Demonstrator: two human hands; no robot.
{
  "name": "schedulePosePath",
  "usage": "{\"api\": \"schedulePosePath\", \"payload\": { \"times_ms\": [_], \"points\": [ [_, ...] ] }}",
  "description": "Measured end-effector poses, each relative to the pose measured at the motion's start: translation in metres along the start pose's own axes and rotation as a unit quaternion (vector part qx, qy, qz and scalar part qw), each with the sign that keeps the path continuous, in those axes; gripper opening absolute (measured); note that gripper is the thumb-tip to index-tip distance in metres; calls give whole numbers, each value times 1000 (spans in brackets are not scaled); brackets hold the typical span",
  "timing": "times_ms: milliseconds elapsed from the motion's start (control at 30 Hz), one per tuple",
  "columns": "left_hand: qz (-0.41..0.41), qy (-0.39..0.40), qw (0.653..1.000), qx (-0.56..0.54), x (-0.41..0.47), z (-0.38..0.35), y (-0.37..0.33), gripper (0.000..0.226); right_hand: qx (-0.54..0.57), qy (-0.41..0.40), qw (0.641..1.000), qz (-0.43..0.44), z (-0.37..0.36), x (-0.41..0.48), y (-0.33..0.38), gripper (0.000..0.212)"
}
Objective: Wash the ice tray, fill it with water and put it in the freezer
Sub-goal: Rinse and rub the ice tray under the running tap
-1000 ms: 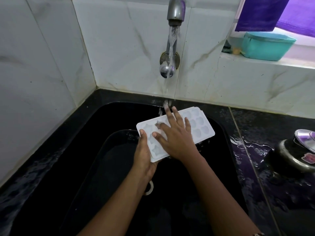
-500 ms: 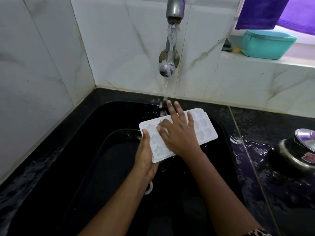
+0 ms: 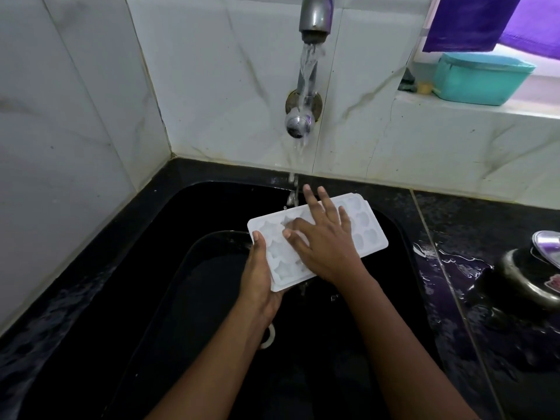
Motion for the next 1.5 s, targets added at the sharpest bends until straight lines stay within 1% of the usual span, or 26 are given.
{"api": "schedulePosePath", "payload": {
  "times_ms": [67,100,133,200,267,333,367,433,500,567,600,633,700,767,867,1000,1167,1233,1367,1433,1500],
  "points": [
    [8,5,1000,5,-1,-2,4,57,-35,-53,998,-10,4,0,3,53],
    [6,6,1000,2,-1,-1,4,58,-49,-76,996,-3,5,-1,8,52],
    [1,6,1000,-3,-1,-1,2,59,-54,-80,995,10,3,-3,13,53],
    [-9,3,1000,-5,1,0,-2,61,-38,-44,998,29,-4,-7,18,63],
    [-5,5,1000,3,0,0,-2,64,-4,-20,1000,4,-3,-7,9,66],
    [3,13,1000,14,-2,-2,3,68,-5,-34,999,-31,2,-3,0,61],
    [3,14,1000,18,-2,-3,5,66,-17,-47,998,-41,3,-2,1,59],
    [2,10,1000,9,-2,-2,4,60,-42,-61,997,-36,2,-4,10,57],
    [0,4,1000,-3,-1,0,-1,56,-40,-33,999,-11,-5,-9,21,63],
    [-4,2,1000,0,0,0,-4,57,6,23,1000,-18,-11,-12,21,61],
    [-6,5,1000,5,0,0,-4,59,41,40,998,-33,-13,-13,17,57],
    [-9,7,1000,12,0,1,-3,63,73,41,995,-49,-12,-13,13,57],
    [-8,11,1000,20,0,0,-1,70,122,-2,990,-75,-5,-18,8,58],
    [-1,11,1000,13,-1,0,0,71,146,-61,984,-82,1,-25,7,52],
    [5,13,1000,-9,0,-1,-3,66,118,-100,986,-67,1,-34,9,43],
    [4,12,1000,-20,0,-2,-3,62,34,-97,991,-82,-7,-35,7,43],
    [8,12,999,-42,0,-2,-3,61,20,-44,998,-34,-16,-34,11,48],
    [10,13,999,-40,0,-3,-1,61,19,-61,997,-44,-13,-33,8,41],
    [7,22,999,-24,-1,-5,2,62,-34,-125,989,-76,-5,-33,6,32],
    [6,30,999,-29,-1,-6,1,61,-43,-125,989,-67,-7,-33,12,32],
    [5,34,999,-36,-1,-6,-2,61,-28,-113,992,-57,-9,-32,16,34]
  ]
}}
Point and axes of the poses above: each hand's wrist, its own x-axis towards the middle knuckle, its own z-axis out of the back of the hand, y = z × x, the point moved 5 cm from there along x, towards the middle knuckle, and after that the axes turned 14 degrees about -x, right-handed, at the moved point
